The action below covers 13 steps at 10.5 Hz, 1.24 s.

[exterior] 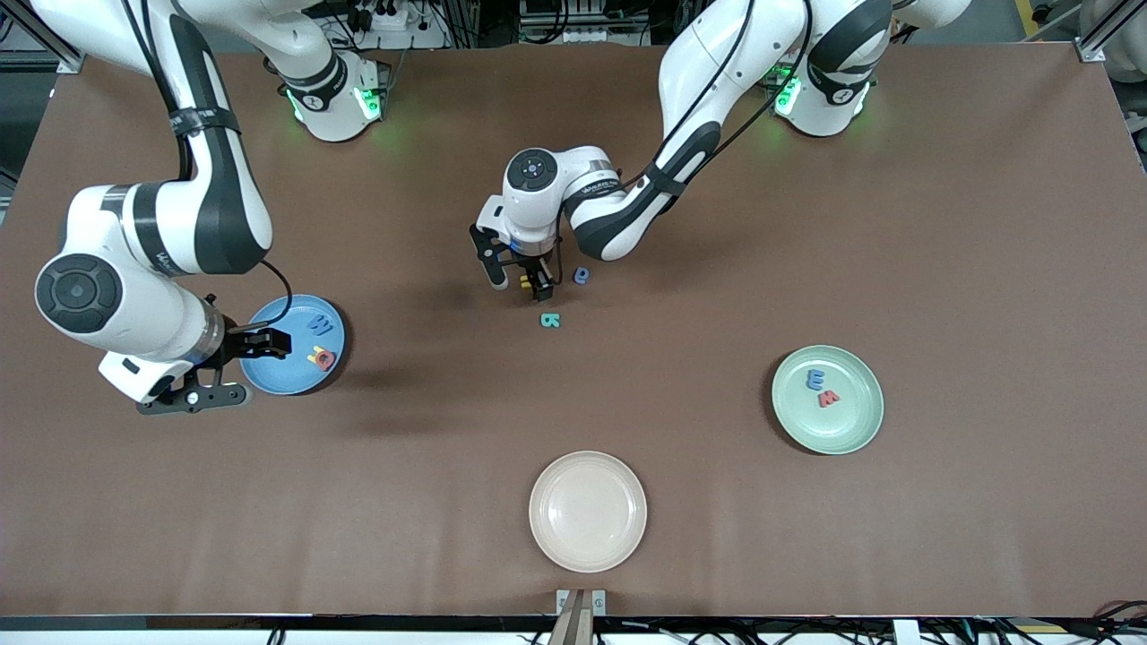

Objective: Sort uppercase to blue plate, lowercase to green plate
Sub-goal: 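Lower the left gripper onto the yellow h and close on it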

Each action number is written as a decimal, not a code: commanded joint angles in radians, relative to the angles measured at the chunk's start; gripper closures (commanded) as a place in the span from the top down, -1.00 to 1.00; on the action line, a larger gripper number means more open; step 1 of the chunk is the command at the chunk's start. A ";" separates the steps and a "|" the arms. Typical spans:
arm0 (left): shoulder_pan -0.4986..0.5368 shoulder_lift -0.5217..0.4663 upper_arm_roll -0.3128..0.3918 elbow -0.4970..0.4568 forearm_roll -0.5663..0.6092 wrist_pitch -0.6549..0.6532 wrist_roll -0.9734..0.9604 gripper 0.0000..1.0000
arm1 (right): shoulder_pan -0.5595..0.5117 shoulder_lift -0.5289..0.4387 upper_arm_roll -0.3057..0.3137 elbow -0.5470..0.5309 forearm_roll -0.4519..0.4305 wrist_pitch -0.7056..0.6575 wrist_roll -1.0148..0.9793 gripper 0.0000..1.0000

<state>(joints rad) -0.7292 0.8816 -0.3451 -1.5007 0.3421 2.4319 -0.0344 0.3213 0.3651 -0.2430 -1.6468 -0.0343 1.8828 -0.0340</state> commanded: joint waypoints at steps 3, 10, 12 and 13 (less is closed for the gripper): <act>-0.016 0.019 0.005 0.020 0.025 0.006 0.007 0.48 | -0.005 -0.023 0.004 -0.015 0.013 -0.004 -0.001 1.00; -0.015 0.020 0.006 0.020 0.031 0.006 0.011 -0.54 | -0.008 -0.023 0.004 -0.013 0.013 -0.004 -0.007 1.00; -0.006 0.008 0.006 0.020 0.034 0.006 0.014 -1.00 | -0.008 -0.023 0.004 -0.013 0.013 -0.004 -0.007 1.00; 0.014 -0.012 0.006 0.019 0.034 0.003 0.010 -1.00 | -0.007 -0.023 0.004 -0.013 0.013 -0.004 -0.007 1.00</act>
<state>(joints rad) -0.7343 0.8869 -0.3417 -1.4861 0.3504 2.4324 -0.0323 0.3196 0.3651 -0.2437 -1.6468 -0.0343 1.8828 -0.0343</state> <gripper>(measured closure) 0.740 0.000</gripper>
